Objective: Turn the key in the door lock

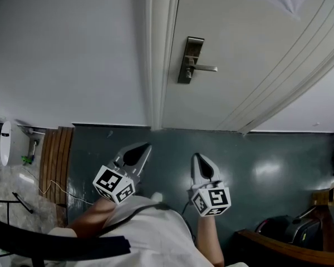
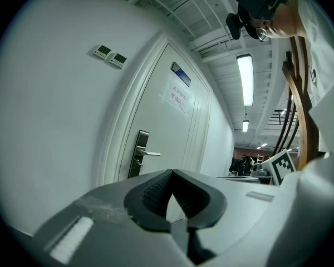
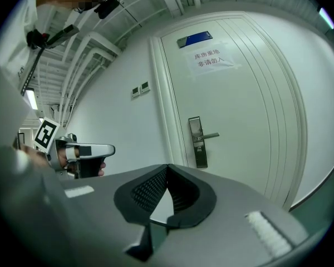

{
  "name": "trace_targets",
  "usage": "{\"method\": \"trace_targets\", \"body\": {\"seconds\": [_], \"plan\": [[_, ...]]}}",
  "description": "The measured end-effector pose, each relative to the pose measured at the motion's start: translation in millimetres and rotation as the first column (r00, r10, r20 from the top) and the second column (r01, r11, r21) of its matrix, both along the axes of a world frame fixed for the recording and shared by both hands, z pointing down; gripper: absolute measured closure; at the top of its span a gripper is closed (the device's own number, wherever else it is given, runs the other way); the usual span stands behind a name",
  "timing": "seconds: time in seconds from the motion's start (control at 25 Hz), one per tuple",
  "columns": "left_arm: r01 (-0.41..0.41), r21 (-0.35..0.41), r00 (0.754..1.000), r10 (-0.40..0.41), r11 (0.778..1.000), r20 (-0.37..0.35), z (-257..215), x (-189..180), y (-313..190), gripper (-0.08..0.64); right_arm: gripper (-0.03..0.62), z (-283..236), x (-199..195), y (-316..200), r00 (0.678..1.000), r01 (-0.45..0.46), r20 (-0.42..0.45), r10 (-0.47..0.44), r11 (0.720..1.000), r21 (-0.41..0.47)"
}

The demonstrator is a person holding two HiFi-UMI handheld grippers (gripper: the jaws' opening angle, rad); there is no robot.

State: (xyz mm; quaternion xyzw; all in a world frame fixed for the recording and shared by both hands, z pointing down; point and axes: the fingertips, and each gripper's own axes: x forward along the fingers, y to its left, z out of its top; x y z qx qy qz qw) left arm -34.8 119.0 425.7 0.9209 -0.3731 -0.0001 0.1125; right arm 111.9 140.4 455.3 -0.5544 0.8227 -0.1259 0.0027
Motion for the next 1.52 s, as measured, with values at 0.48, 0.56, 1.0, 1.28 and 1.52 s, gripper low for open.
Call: {"method": "trace_targets", "body": {"seconds": [0.48, 0.56, 1.0, 1.28, 1.52], "plan": [[0.003, -0.004, 1.0, -0.003, 1.0, 0.007, 3.5, 14.2, -7.8, 0.557, 0.584, 13.2, 6.6, -7.5, 1.0, 0.018, -0.012, -0.018, 1.0, -0.023], [0.001, -0.008, 1.0, -0.001, 1.0, 0.007, 6.4, 15.2, -11.8, 0.557, 0.584, 15.9, 9.6, -11.1, 1.0, 0.011, -0.018, -0.012, 1.0, -0.029], [-0.043, -0.024, 0.999, 0.043, 0.999, -0.012, 10.9, 28.2, -61.5, 0.557, 0.583, 18.7, 18.3, -52.5, 0.999, -0.025, -0.035, 0.023, 0.998, -0.051], [-0.098, -0.042, 0.995, 0.097, 0.994, -0.01, 8.4, 32.7, -112.7, 0.557, 0.584, 9.4, 13.7, -97.0, 0.998, -0.051, -0.049, 0.048, 0.997, -0.057], [-0.161, -0.044, 0.987, 0.16, 0.986, -0.015, 2.4, 38.8, -159.2, 0.557, 0.584, 4.6, 9.3, -139.4, 0.995, -0.088, -0.055, 0.084, 0.994, -0.07]]}}
